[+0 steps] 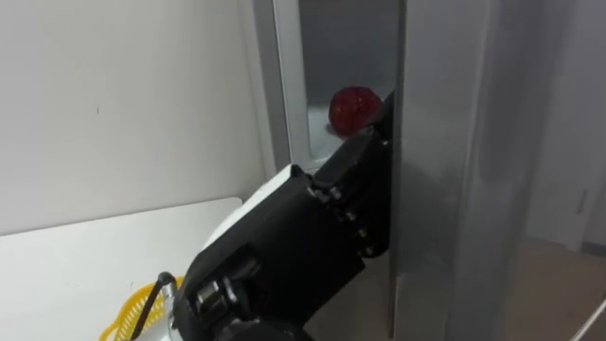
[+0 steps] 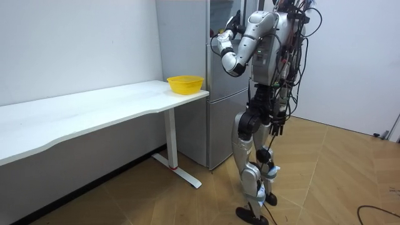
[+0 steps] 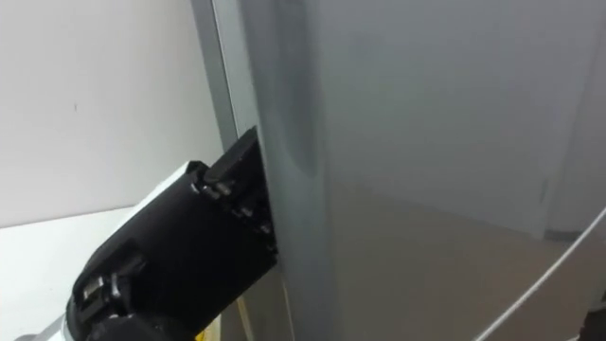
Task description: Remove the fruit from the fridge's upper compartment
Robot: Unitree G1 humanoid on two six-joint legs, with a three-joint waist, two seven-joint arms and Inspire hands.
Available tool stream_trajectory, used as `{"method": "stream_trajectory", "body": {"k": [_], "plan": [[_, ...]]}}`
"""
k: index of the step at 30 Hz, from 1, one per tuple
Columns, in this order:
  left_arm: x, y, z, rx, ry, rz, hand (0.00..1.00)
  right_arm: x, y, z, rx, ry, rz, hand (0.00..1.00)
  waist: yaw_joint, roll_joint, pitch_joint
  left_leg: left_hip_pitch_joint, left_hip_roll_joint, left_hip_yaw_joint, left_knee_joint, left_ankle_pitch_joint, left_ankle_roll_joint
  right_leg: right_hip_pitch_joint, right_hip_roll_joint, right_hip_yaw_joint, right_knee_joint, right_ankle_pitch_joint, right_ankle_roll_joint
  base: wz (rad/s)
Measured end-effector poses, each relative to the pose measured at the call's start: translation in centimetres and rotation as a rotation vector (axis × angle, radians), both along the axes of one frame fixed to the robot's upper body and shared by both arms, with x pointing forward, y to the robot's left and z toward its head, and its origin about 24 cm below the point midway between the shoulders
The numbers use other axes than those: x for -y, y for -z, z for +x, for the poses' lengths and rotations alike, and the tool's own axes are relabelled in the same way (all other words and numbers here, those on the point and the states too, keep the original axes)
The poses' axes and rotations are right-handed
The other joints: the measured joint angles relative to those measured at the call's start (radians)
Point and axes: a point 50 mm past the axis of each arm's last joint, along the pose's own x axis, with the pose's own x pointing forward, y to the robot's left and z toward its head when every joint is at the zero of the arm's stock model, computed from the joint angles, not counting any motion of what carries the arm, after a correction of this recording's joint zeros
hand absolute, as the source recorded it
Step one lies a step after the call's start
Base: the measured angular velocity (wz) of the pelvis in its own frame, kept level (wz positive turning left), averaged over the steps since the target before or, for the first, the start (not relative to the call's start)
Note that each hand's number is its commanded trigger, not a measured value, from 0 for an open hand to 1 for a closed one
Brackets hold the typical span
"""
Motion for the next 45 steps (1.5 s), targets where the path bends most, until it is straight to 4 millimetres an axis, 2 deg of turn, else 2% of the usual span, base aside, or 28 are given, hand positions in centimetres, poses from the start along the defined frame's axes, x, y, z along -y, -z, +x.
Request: {"method": "stream_trajectory", "body": {"k": [13,17,19,23,28,32,37,45], "plan": [[0.2,0.1,-0.1,0.005,0.023,0.007,0.00,0.2,-0.1,0.2,0.012,-0.004,-0.007,0.00,-0.011,-0.001,0.0009,0.000,0.004,0.013,0.000,0.000,0.000,-0.014,0.004,0.011,0.013,0.001,-0.002,-0.03],[0.2,0.1,-0.1,0.006,0.023,0.007,0.00,0.1,-0.1,0.4,0.016,-0.003,0.000,0.00,-0.020,-0.003,0.0014,0.006,0.009,0.051,-0.002,0.000,0.000,-0.027,0.011,0.042,0.015,0.007,-0.004,-0.21],[0.2,0.1,-0.1,0.006,0.024,0.008,0.00,0.1,-0.1,0.3,0.011,-0.002,0.004,0.00,-0.022,-0.003,0.0015,0.006,0.011,0.053,-0.002,0.000,0.000,-0.027,0.015,0.056,0.015,0.010,-0.005,-0.21],[0.4,0.1,-0.2,0.010,0.030,0.005,0.00,0.4,-0.1,0.3,0.014,0.006,0.001,0.00,-0.050,-0.002,0.0016,0.009,0.012,0.076,-0.002,0.000,0.000,-0.032,0.020,0.074,0.012,0.010,-0.005,-0.10],[0.8,0.1,-0.3,0.008,0.049,0.007,0.00,0.9,-0.3,0.2,0.017,0.028,-0.011,0.00,-0.074,0.007,0.0010,0.014,0.012,0.078,-0.002,0.000,0.000,-0.030,0.025,0.088,0.012,0.013,-0.007,-0.09],[1.5,-0.1,-0.4,0.022,0.086,0.013,0.00,1.1,-0.4,0.5,0.036,0.055,-0.017,0.00,-0.080,0.017,0.0005,0.016,0.014,0.101,-0.002,0.000,0.000,-0.044,0.029,0.108,0.014,0.016,-0.009,-0.16],[2.0,-1.1,-0.3,0.073,0.110,0.018,0.00,1.1,-0.4,0.5,0.051,0.081,-0.013,0.00,-0.103,0.019,0.0015,0.015,0.014,0.106,-0.002,0.000,0.000,-0.050,0.031,0.114,0.013,0.017,-0.011,-0.07],[2.2,-1.4,-0.3,0.090,0.126,0.028,0.00,1.1,-0.4,0.4,0.046,0.082,-0.012,0.00,-0.110,0.021,0.0002,0.014,0.017,0.132,-0.007,0.000,0.000,-0.063,0.039,0.144,0.014,0.019,-0.014,-0.13]]}}
